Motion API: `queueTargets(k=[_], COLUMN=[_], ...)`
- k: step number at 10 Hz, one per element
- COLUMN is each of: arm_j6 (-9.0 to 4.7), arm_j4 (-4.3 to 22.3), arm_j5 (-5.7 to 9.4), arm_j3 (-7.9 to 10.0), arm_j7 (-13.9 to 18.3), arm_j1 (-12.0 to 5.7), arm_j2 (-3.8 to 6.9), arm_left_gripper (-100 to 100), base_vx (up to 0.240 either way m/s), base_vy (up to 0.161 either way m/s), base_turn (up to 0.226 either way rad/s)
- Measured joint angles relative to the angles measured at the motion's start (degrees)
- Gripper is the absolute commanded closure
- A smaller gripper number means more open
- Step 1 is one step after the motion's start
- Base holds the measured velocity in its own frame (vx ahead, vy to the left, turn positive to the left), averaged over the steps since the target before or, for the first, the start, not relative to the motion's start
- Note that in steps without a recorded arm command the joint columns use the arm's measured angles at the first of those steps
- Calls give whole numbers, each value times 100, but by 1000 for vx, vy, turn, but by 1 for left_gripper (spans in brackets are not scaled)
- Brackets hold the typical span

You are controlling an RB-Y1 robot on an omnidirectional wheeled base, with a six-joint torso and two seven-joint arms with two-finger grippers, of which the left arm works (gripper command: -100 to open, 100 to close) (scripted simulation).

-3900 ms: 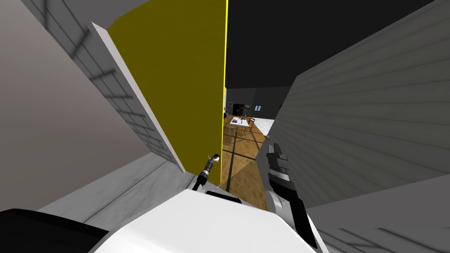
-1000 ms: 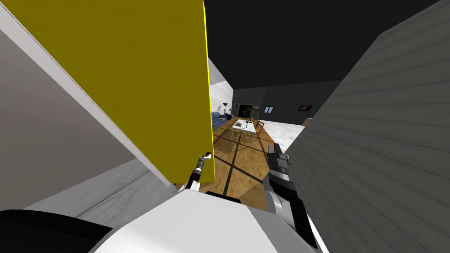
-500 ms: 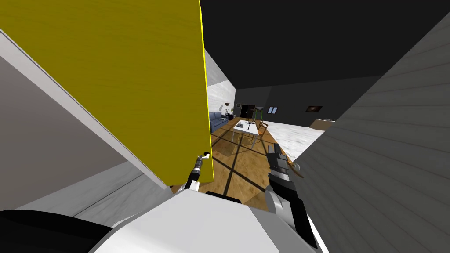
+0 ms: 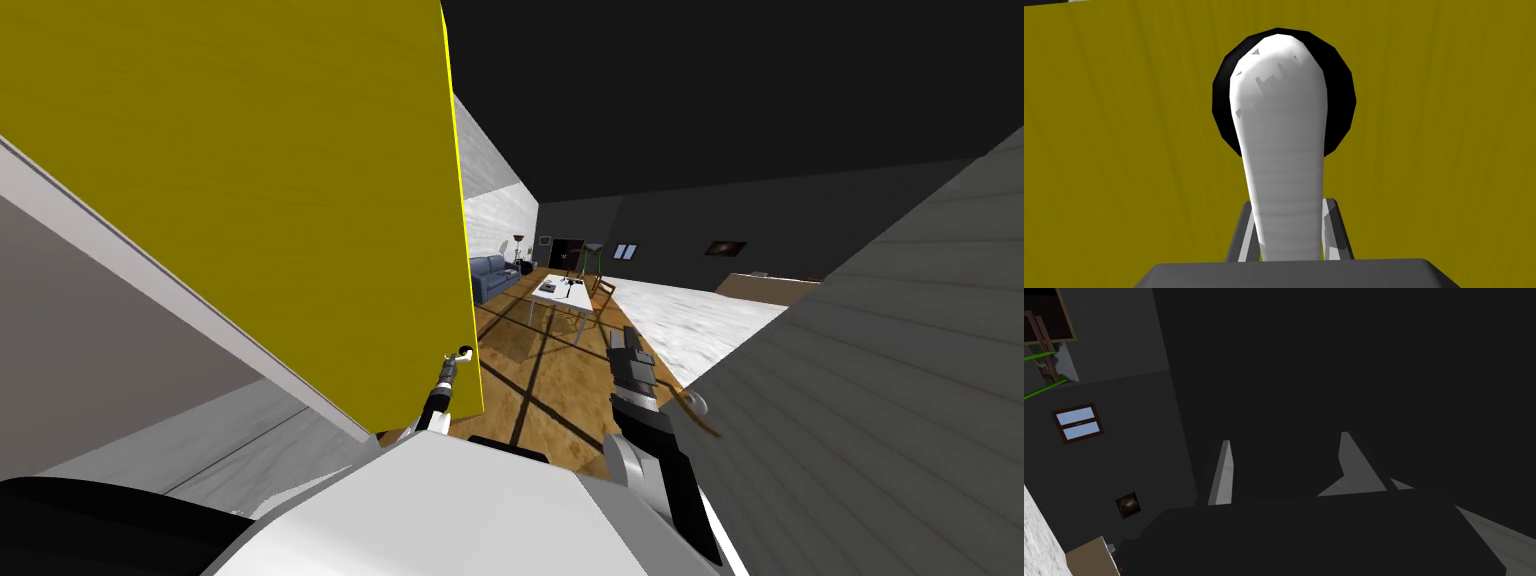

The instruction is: Push the door open

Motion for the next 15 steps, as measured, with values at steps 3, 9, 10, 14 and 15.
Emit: queueTargets(k=[3, 9, 10, 14, 15], arm_j6=[-78, -101, -96, -31, -93], arm_j4=[78, 91, 85, 35, 122], arm_j5=[90, 258, 280, 392, 431], arm_j3=[170, 495, 532, 727, 797], arm_j7=[-44, -146, -159, -230, -240], arm_j1=[-43, -19, -1, 49, 10], arm_j2=[35, 8, 11, 41, 67], arm_left_gripper=[100, 100, 100, 100, 100], base_vx=[174, 160, 171, 201, 178], base_vy=[-52, -30, -11, -19, -11], base_turn=[48, 50, 45, 46, 44])
